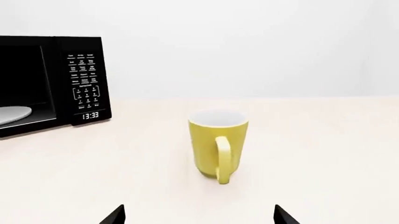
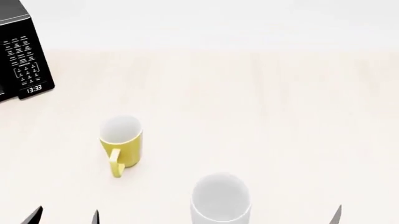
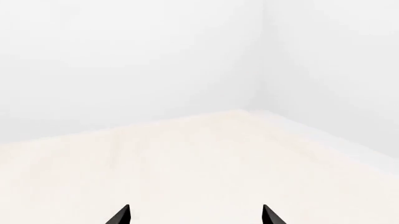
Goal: Put the yellow and white mug to the front of the white mug.
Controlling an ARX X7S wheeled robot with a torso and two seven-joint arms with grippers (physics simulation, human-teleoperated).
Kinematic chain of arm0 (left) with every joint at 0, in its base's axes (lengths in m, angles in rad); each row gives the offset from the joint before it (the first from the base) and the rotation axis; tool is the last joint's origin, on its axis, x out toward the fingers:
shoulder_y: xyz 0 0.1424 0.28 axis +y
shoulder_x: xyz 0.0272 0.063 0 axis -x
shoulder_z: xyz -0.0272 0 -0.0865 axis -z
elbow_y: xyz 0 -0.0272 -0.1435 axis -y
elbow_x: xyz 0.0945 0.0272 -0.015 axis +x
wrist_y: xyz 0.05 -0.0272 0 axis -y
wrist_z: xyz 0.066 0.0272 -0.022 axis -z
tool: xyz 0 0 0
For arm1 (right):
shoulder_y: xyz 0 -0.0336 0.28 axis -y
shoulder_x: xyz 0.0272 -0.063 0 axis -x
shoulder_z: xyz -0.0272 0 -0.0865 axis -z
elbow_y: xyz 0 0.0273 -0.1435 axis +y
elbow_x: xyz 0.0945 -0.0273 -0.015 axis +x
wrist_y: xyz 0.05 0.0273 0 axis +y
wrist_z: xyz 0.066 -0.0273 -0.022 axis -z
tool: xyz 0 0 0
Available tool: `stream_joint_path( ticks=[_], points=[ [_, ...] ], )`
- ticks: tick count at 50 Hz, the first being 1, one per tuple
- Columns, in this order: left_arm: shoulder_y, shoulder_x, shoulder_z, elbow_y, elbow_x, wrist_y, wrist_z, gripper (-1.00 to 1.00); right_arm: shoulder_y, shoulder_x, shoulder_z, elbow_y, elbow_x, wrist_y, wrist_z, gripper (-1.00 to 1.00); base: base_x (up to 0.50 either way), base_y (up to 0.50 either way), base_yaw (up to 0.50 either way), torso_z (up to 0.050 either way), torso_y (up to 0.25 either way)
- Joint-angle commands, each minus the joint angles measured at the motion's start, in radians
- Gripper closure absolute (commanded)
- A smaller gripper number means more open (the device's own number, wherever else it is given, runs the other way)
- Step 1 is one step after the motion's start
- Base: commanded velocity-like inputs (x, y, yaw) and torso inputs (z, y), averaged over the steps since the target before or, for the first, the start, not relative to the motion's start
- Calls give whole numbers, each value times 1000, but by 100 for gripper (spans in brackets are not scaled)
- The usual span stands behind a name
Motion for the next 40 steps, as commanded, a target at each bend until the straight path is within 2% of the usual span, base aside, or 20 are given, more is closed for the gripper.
stream_joint_path(
  ticks=[1, 10, 12, 15, 20, 26, 27, 40],
  points=[
    [3, -9, 13, -2, -13, 9, -4, -100, -6, 8, 0, 2, 26, -14, -11, -100, 230, -477, 0, 0, 0],
    [4, -15, 25, -6, -27, 15, 1, -100, -11, 12, -16, 0, 14, -27, -7, -100, 464, -121, 0, 0, 0],
    [2, -16, 25, -7, -33, 11, 1, -100, -4, 15, -29, 8, -35, -14, 25, -100, 500, -59, 0, 0, 0],
    [-1, -18, 30, -6, -37, 7, 2, -100, 13, 12, -36, 18, -39, 28, 46, -100, 0, 0, 0, 0, 0],
    [-1, -22, 34, -8, -42, 9, 1, -100, 1, 18, -44, 16, -25, -10, 19, -100, 39, 0, 0, 0, 0],
    [-3, -25, 37, -10, -46, 10, -3, -100, -4, 15, -34, 12, -16, -34, 24, -100, 479, 0, 0, 0, 0],
    [-4, -26, 38, -11, -45, 9, -4, -100, 1, 14, -30, 3, -18, 16, 51, -100, 309, 0, 0, 0, 0],
    [-12, -32, 42, -26, -56, 8, -15, -100, 6, 17, -29, 5, -17, 18, 72, -100, 0, 0, 0, 0, 1]
  ],
)
